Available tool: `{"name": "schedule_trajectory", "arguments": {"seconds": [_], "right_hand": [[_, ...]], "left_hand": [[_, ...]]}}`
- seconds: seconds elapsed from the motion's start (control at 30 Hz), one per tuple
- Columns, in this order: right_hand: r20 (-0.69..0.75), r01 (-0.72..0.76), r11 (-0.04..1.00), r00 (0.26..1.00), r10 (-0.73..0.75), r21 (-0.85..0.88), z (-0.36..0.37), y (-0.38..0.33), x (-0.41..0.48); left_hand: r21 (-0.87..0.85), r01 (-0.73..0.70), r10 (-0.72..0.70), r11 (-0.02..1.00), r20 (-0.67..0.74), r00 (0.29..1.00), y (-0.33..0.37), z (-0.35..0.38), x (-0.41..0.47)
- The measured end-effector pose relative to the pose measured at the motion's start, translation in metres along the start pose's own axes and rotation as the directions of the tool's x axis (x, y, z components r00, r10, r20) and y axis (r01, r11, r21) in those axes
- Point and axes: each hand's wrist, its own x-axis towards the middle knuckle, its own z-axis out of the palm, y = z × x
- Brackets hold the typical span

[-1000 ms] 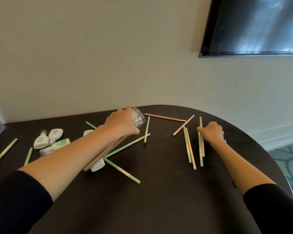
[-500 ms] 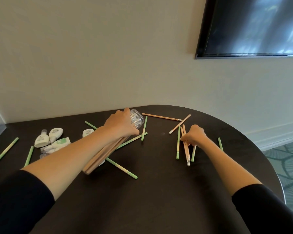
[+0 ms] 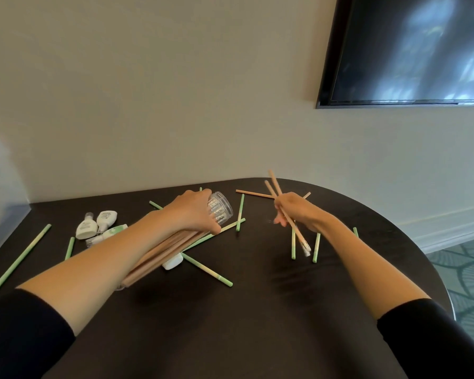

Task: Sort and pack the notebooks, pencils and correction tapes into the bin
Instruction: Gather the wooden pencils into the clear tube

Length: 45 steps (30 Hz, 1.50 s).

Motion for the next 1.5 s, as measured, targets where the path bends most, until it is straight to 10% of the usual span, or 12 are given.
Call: {"name": "schedule_trajectory", "arguments": {"seconds": [0.1,0.27,0.57,0.83,1.5], "right_hand": [[0.103,0.101,0.995,0.990,-0.101,0.005,0.016,-0.021,-0.008],[0.111,0.364,0.677,0.915,-0.387,-0.640,0.051,-0.047,-0.013],[0.206,0.536,0.357,0.729,-0.652,-0.765,0.097,-0.094,-0.024],[0.154,0.497,0.460,0.785,-0.601,-0.736,0.126,-0.125,-0.028],[0.216,0.529,0.326,0.724,-0.655,-0.783,0.149,-0.144,-0.037]], "left_hand": [[-0.036,0.016,-0.017,0.999,-0.007,1.000,-0.017,-0.006,-0.011],[-0.112,0.102,-0.105,0.988,-0.019,0.994,-0.048,-0.017,-0.030],[-0.128,-0.044,0.051,0.991,0.050,0.997,-0.090,-0.035,-0.071],[0.072,-0.132,0.149,0.989,-0.382,0.912,-0.126,-0.033,-0.099],[-0.332,-0.125,0.016,0.935,-0.314,0.949,-0.148,-0.039,-0.115]]}}
